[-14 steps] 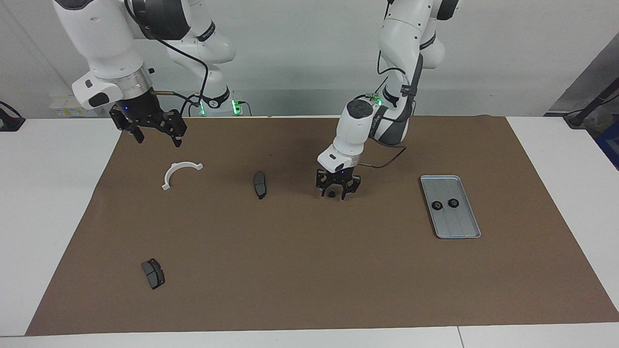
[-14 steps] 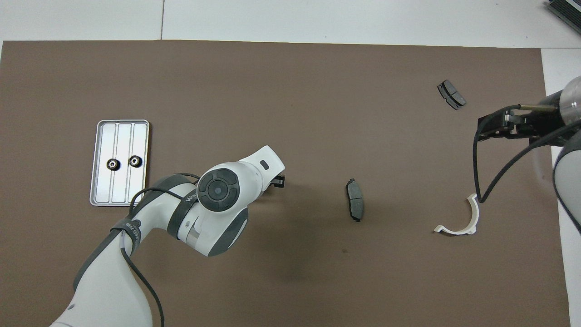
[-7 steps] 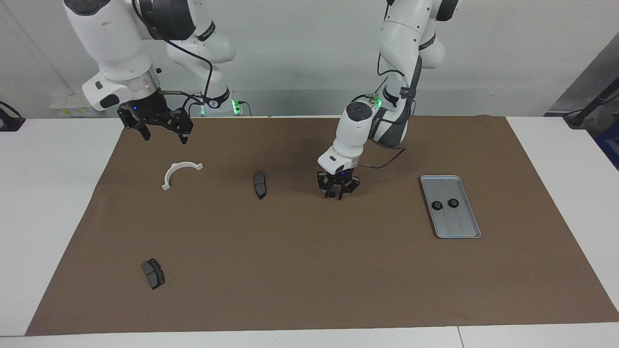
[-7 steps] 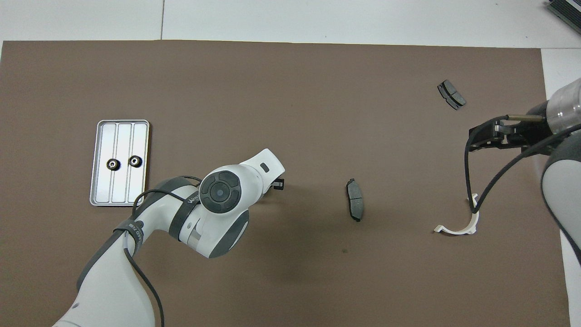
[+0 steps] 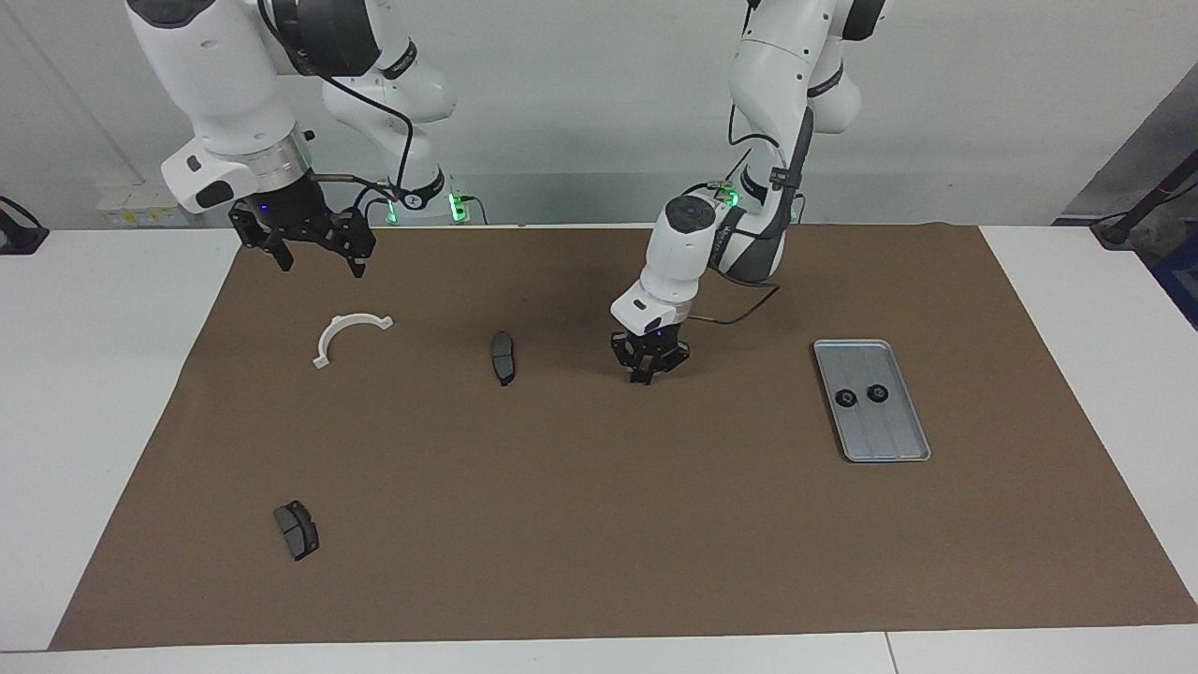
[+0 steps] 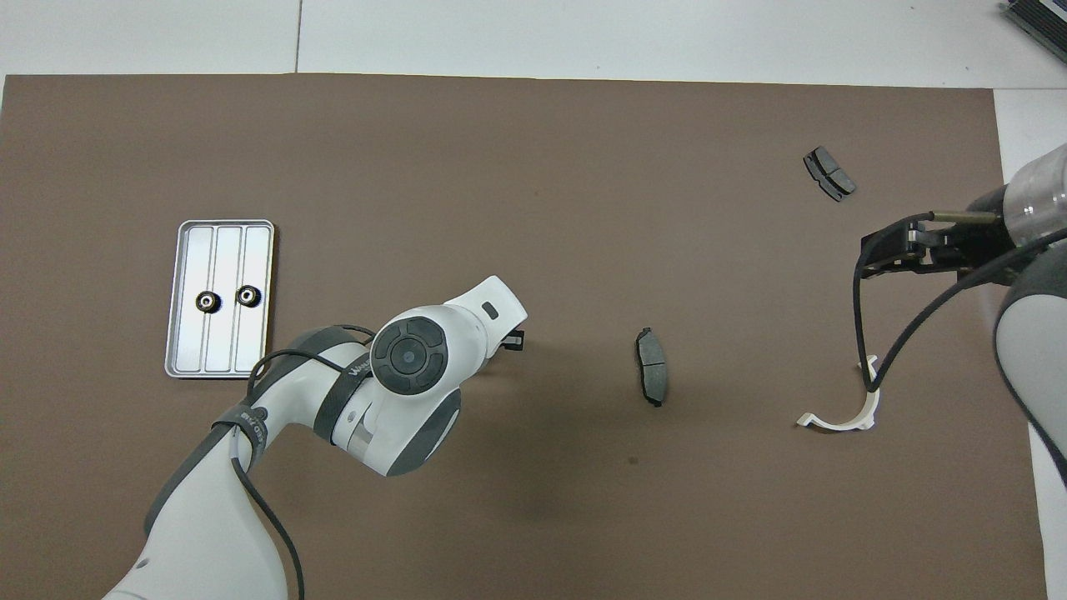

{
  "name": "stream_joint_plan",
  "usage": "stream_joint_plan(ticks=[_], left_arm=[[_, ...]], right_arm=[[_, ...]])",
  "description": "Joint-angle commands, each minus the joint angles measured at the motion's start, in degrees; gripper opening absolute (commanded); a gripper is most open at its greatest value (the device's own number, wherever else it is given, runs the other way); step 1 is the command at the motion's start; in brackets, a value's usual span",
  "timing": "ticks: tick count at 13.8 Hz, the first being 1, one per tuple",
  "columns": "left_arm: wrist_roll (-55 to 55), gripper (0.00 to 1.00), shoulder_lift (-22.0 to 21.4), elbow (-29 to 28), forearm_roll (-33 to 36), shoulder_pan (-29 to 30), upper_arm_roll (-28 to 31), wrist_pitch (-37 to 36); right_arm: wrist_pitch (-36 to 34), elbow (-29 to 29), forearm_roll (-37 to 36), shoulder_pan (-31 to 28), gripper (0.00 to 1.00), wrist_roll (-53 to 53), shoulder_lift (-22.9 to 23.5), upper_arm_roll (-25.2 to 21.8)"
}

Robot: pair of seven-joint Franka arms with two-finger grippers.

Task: Pick bearing gear from pile to tray
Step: 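Carry the third bearing with the left gripper into the tray and release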

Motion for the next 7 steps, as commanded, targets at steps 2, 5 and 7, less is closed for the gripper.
stream_joint_plan(ticks=[2,5,7], left_arm=[[-0.8,0.09,-0.9,2.3,-0.5,2.3,1.0,-2.3],[-0.6,0.08,-2.6,7.5,-0.6,10.7,0.8,-10.8],[-0.6,0.08,-3.6,9.0,-0.6,16.6,0.8,-14.8]], right_arm=[[1.3,-1.9,-0.5,-0.2,1.00,-0.7,-1.6,0.2],[1.2,-1.9,-0.2,-0.6,1.00,-0.9,-1.5,0.2],[1.1,-1.9,0.2,-1.0,1.00,-1.2,-1.5,0.2]])
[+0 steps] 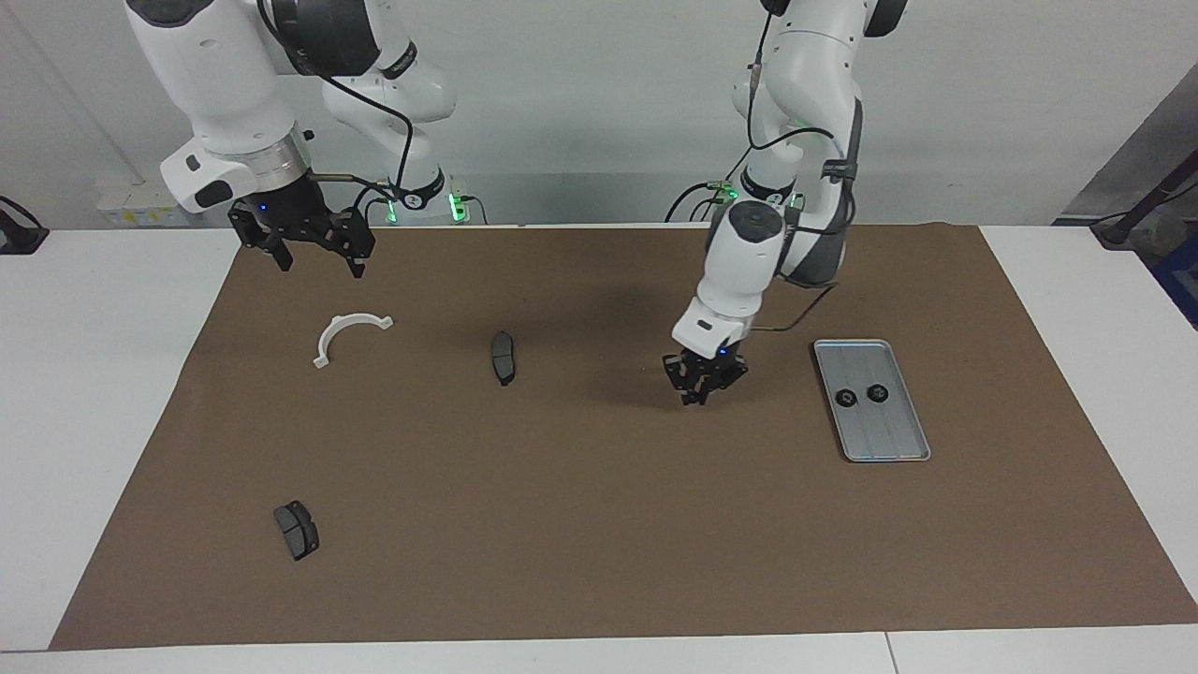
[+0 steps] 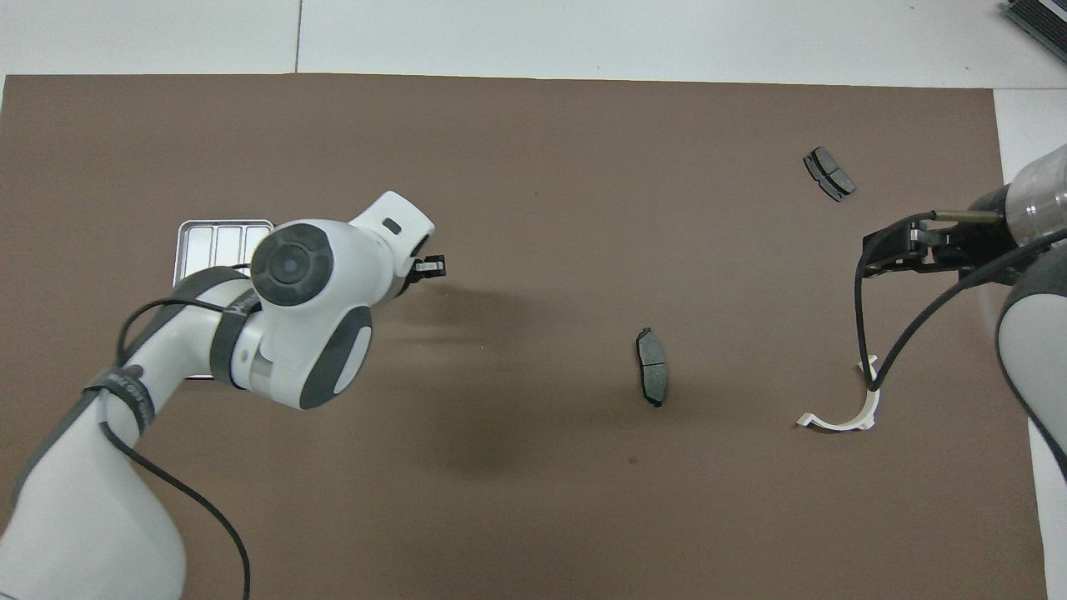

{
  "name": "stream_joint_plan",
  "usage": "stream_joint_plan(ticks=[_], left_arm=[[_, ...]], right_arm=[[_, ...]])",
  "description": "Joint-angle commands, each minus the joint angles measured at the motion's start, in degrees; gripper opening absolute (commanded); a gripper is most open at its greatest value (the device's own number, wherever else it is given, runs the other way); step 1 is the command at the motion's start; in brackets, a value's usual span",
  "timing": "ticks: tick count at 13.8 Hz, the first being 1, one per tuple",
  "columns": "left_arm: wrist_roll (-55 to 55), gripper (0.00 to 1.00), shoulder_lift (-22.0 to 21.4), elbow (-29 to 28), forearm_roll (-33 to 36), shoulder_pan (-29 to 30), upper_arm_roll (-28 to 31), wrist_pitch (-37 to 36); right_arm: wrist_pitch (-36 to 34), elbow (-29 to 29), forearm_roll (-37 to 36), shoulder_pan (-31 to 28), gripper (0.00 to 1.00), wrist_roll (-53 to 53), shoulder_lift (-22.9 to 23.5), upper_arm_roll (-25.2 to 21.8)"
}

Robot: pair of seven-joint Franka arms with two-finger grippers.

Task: Pick bearing gear from pile to tray
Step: 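Carry the third bearing with the left gripper into the tray and release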

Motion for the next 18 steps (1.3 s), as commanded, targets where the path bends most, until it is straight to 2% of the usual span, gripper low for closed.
stream_joint_plan(ticks=[1,7,10,15,16,18], left_arm=[[0.1,0.08,-2.1,0.8,-0.6,7.2,-0.4,-5.0],[1.4,0.09,-2.5,-0.5,-0.6,21.7,-0.4,-5.1],[3.2,0.09,-2.5,-1.6,-0.6,24.5,-0.3,-4.0],[3.1,0.12,-1.7,-5.9,-0.6,24.5,-0.4,5.9],[3.1,0.19,-1.6,-5.8,-0.6,24.6,-0.4,6.1],[3.1,0.58,-1.6,-5.7,-0.6,24.6,-0.4,6.1]], right_arm=[[1.0,-1.9,0.3,-0.8,1.00,-1.3,-1.5,0.3],[1.0,-1.9,0.6,-0.7,1.00,-1.2,-1.5,0.3],[1.0,-1.9,0.6,-0.7,1.00,-1.1,-1.5,0.3],[1.0,-1.9,0.6,-0.7,1.00,-1.2,-1.5,0.3],[1.0,-1.9,0.6,-0.7,1.00,-1.1,-1.5,0.3],[1.0,-1.9,0.6,-0.7,1.00,-1.1,-1.5,0.3]])
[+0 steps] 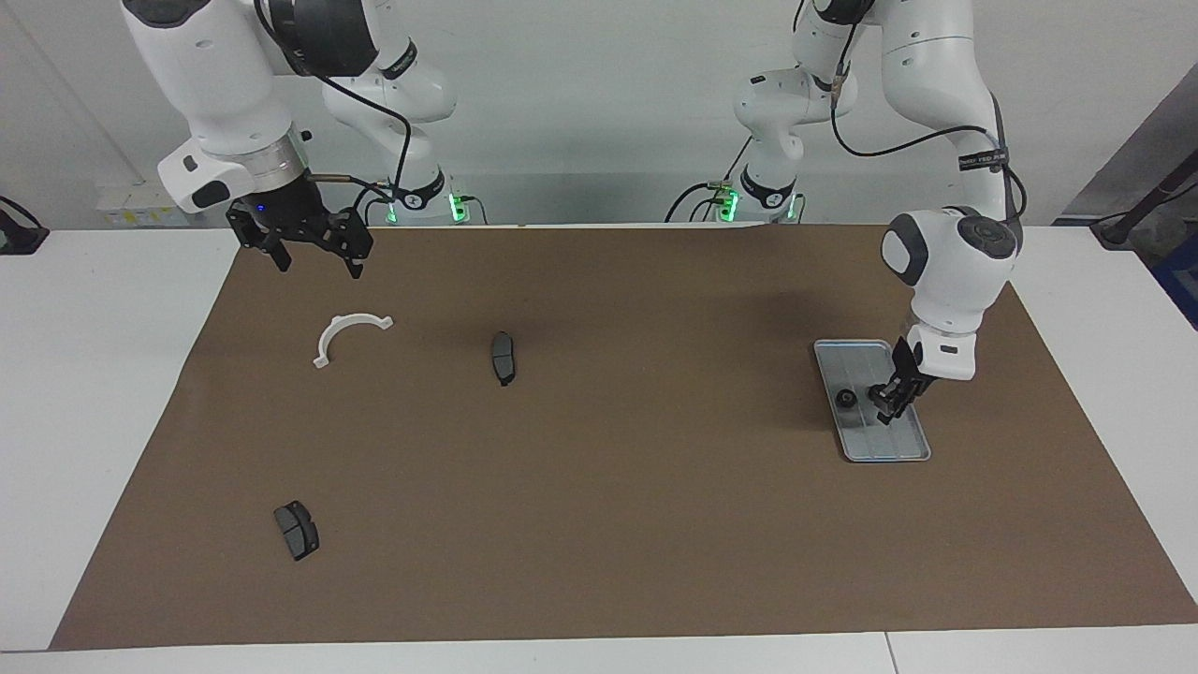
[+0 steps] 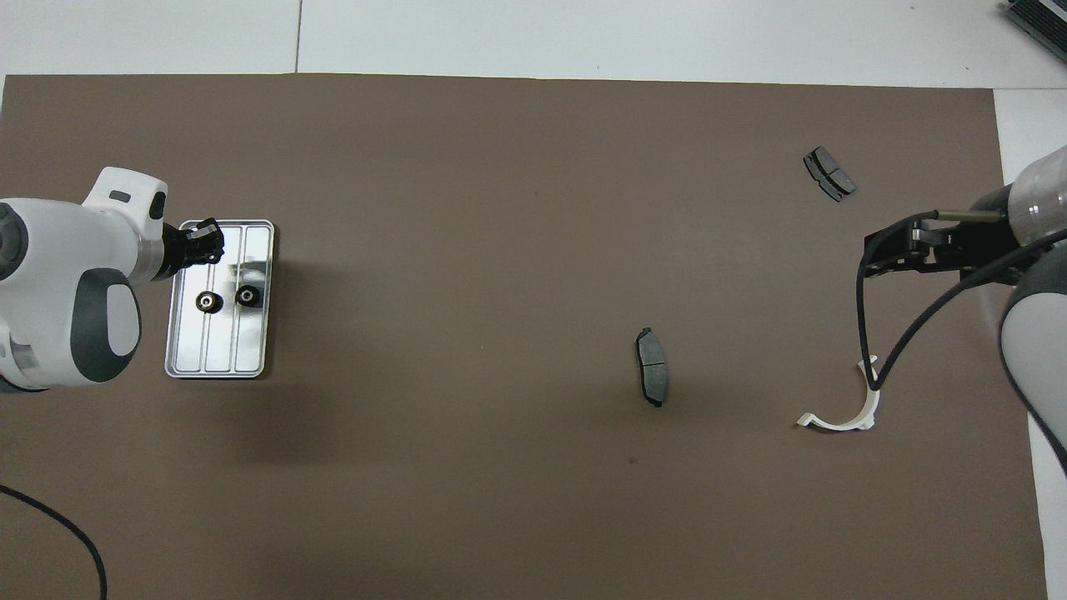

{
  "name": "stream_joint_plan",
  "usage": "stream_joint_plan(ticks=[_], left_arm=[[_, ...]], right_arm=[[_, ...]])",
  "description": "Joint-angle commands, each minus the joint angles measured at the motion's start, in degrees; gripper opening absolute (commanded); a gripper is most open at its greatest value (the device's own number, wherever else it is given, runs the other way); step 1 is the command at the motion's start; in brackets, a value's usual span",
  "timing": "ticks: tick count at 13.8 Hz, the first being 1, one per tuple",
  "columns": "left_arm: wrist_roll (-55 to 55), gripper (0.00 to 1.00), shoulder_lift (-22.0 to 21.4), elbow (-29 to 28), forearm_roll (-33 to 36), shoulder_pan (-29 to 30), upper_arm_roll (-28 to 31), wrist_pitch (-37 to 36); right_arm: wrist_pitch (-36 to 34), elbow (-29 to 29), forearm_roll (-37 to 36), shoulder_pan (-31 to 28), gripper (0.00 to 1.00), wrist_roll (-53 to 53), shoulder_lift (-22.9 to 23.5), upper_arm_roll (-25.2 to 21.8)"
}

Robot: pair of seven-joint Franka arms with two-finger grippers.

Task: Pick bearing gear from pile to tray
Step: 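Carry the third bearing with the left gripper into the tray and release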

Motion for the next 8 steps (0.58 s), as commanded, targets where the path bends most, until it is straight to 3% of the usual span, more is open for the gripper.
stream_joint_plan(ticks=[1,2,3,6,8], left_arm=[[0.7,0.68,-0.5,-0.3,-0.6,0.5,-0.3,1.2],[0.7,0.86,-0.4,-0.2,-0.6,0.4,-0.3,1.2],[0.7,0.96,-0.4,-0.2,-0.6,0.3,-0.3,1.2],[0.3,1.00,-0.2,2.8,-0.5,-0.6,-0.4,-2.5],[0.3,1.00,-0.5,7.7,-0.5,-2.1,-0.4,-11.1]], right_arm=[[1.0,-1.9,0.5,-0.7,1.00,-1.1,-1.5,0.3],[1.0,-1.9,0.5,-0.7,1.00,-1.2,-1.5,0.3],[1.0,-1.9,0.5,-0.7,1.00,-1.2,-1.5,0.3],[1.0,-1.9,0.5,-0.7,1.00,-1.1,-1.5,0.3],[1.0,-1.9,0.5,-0.7,1.00,-1.1,-1.5,0.3]])
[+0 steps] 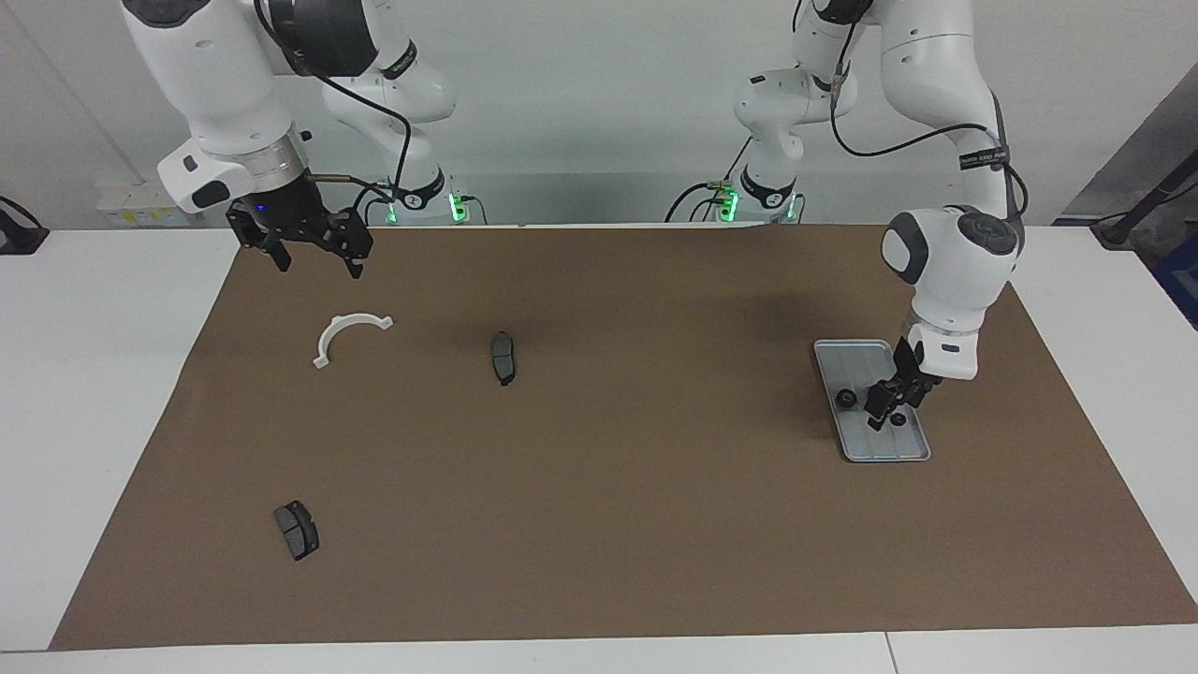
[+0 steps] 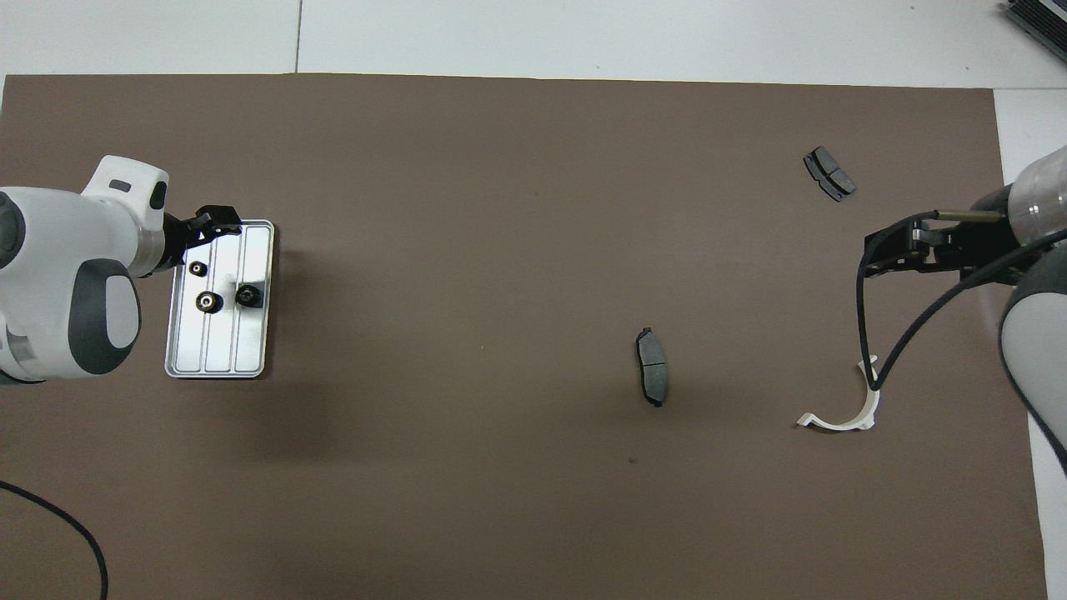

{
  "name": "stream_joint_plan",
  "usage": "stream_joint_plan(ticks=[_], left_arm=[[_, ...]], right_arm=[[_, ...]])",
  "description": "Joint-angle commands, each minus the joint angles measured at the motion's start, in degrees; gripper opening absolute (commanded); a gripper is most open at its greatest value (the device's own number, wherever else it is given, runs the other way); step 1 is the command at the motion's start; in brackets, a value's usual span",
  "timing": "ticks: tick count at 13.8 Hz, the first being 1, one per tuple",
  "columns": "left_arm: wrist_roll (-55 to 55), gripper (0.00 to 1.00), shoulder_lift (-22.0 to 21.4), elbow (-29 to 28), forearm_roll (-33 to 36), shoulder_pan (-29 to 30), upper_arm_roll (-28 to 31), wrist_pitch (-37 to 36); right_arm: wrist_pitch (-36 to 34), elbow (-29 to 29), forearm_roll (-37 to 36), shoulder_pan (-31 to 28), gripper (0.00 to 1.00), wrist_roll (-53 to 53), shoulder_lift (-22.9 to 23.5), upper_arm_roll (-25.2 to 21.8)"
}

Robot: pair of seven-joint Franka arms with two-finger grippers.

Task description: Pick bearing gear from pile to tray

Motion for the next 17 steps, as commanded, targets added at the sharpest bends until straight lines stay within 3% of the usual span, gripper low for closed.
stream_joint_plan(ticks=[1,8,11,17], left_arm=[[0.3,1.00,-0.6,7.4,-0.2,-1.5,0.3,-11.7],[4.0,1.00,-2.1,22.7,4.2,-4.2,0.0,-37.5],[8.2,1.00,-1.7,32.0,3.8,-4.3,-1.1,-49.1],[20.5,1.00,-1.2,40.7,3.8,-4.1,-1.3,-58.7]], right_arm=[[1.0,-1.8,0.5,-0.7,1.00,-1.2,-1.6,0.3],[1.0,-1.8,0.5,-0.7,1.00,-1.1,-1.5,0.3],[1.0,-1.8,0.5,-0.7,1.00,-1.2,-1.5,0.3],[1.0,-1.8,0.5,-0.7,1.00,-1.1,-1.5,0.3]])
